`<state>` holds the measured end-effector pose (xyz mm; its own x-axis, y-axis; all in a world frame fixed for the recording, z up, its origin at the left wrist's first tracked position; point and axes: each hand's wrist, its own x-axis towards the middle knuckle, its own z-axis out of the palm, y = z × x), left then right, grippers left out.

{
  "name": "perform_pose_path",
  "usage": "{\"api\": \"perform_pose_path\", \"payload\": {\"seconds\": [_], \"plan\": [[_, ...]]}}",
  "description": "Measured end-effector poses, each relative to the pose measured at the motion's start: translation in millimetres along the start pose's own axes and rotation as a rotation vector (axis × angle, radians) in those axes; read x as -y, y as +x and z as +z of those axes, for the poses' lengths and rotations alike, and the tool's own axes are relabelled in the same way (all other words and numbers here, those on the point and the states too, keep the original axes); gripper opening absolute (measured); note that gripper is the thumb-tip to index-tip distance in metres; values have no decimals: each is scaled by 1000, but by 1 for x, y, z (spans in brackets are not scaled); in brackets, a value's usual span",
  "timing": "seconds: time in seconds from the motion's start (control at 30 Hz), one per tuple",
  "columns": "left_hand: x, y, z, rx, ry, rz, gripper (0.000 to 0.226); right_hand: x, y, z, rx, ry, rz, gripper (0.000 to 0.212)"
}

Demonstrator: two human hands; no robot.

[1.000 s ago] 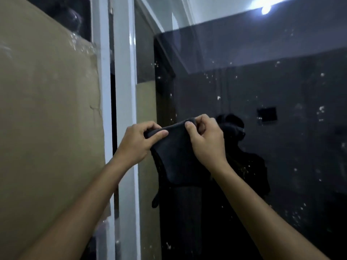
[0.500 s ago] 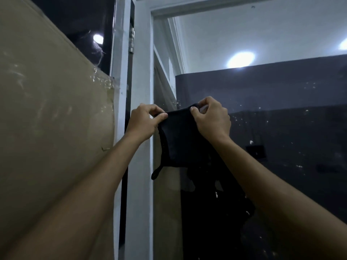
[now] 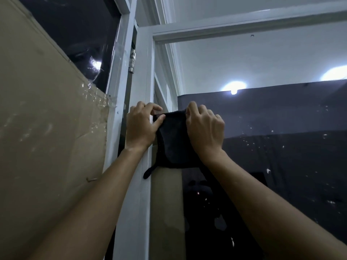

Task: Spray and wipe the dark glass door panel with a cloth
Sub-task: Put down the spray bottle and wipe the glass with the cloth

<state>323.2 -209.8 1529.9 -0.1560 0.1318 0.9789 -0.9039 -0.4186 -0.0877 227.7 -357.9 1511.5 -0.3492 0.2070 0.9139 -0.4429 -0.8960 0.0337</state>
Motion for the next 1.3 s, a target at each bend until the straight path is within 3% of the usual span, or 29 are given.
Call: {"api": "perform_pose_path", "payload": {"seconds": [0.07, 0.2, 0.3, 0.4, 0.57, 0.8, 0.9, 1.1, 1.3], "plan": [[3, 0, 2, -44, 34, -14, 33, 5, -9, -3, 29, -57, -38, 18], [6, 1, 2, -56, 92, -5, 42, 32, -47, -4, 257, -26, -209, 63], [7, 2, 0, -63, 68, 13, 44, 41, -54, 1, 315, 111, -221, 66], [6, 1, 0, -52, 35, 13, 44, 39, -51, 2, 364, 100, -318, 67], [10, 2, 0, -81, -33, 55, 45, 34, -38, -3, 513, 156, -367, 84], [12, 1, 3, 64, 14, 54, 79, 40, 28, 19, 582, 147, -332, 91], [9, 0, 1, 120, 51, 51, 86, 43, 60, 31, 571, 89, -357, 81], [10, -2, 2, 159, 66, 28, 92, 53, 98, 44, 622, 83, -287, 68], [8, -3, 1, 137, 12, 12, 89, 43, 69, 32, 601, 107, -333, 73]]}}
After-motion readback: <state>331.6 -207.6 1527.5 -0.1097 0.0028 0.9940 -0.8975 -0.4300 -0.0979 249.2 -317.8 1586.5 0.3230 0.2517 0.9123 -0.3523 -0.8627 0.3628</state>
